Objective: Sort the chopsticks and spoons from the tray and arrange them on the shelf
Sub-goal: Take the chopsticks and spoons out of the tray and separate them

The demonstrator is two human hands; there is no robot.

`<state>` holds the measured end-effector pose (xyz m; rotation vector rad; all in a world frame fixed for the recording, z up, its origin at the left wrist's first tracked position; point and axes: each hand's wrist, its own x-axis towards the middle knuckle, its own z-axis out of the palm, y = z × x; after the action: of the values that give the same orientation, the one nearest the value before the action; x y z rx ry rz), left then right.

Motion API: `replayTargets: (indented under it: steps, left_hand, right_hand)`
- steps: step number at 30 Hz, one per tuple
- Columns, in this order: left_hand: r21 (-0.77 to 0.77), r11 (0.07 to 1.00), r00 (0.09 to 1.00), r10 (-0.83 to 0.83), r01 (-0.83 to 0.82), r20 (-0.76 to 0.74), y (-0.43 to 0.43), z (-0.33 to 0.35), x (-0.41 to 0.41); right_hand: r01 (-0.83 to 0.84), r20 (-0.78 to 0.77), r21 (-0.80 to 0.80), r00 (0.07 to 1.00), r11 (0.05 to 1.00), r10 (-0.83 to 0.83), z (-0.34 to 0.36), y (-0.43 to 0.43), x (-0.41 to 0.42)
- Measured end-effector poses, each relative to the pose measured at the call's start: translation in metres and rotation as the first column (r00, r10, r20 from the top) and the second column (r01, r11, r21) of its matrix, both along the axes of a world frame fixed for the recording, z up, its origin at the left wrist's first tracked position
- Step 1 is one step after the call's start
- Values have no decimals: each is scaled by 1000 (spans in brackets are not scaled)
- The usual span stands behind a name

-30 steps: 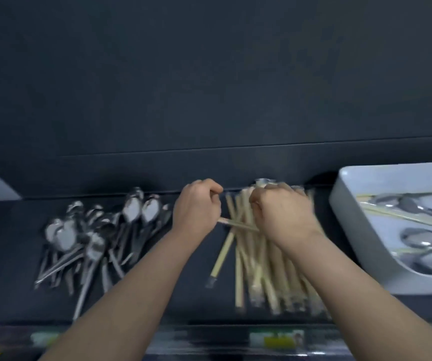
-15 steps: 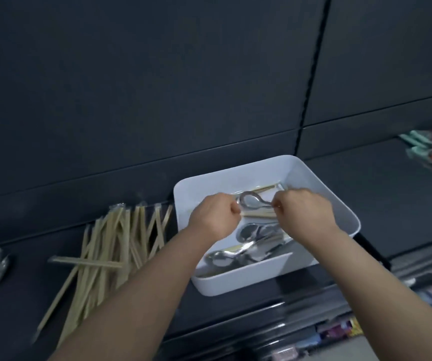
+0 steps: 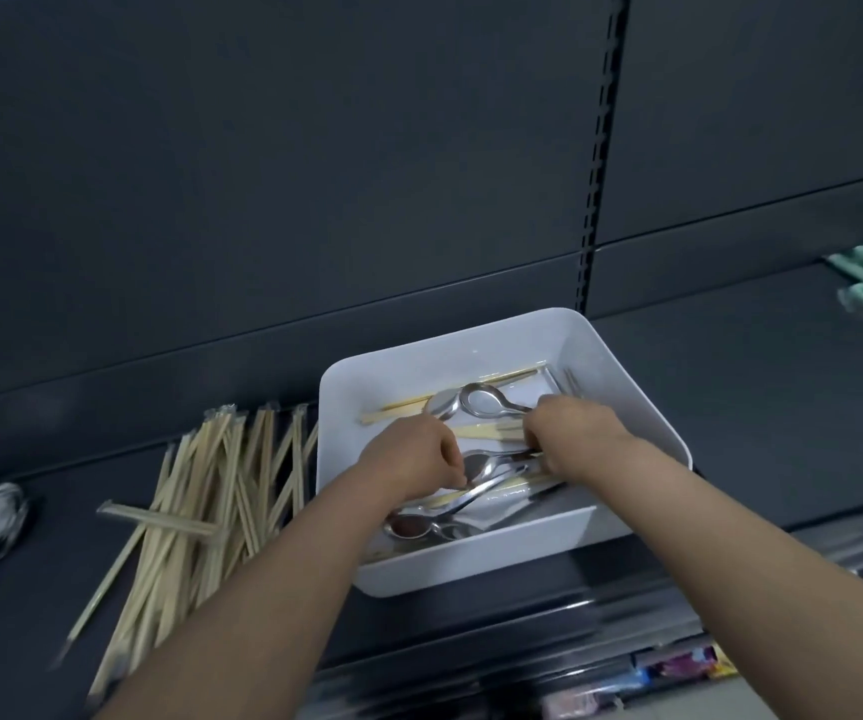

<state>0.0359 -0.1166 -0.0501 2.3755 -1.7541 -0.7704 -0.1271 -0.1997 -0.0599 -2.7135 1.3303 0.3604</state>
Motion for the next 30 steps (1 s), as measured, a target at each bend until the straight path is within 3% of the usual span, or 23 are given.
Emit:
replayTargets:
  steps: [5,9,13,21,24,28,30]
  left_hand:
    - [26,999,999,19,-18,-34,0,-3,-4]
    - [49,999,1000,17,-16,-14,-5,-3,-9]
    - [38,999,998,-3,0,66,-8,-3,-11]
    - [72,997,987,-15,4,158,-7,-11,-18]
    - [72,997,985,-4,-8,174,-7,-17,-19]
    - [-97,992,985,96,-83,143,-6,-10,-9]
    - [-261,946,977,209,-193,32,-4,-1,0]
  right_hand:
    - [46,-37,-82,998,996,-49,-3,-4,-2]
    - [15,-29,25,999,1000,-14,-4,-4,-5]
    - [3,-71,7,997,1000,-2,-7,-3,-2]
    - [206,229,-30,954,978,-194,-1,-2,-6]
    - [186,393,87,896,979,-205,-1,0,-7]
    - [148,535,179,815,973,-223,1,3,-7]
    - [157,575,207,779,966,-250,5,4,-6]
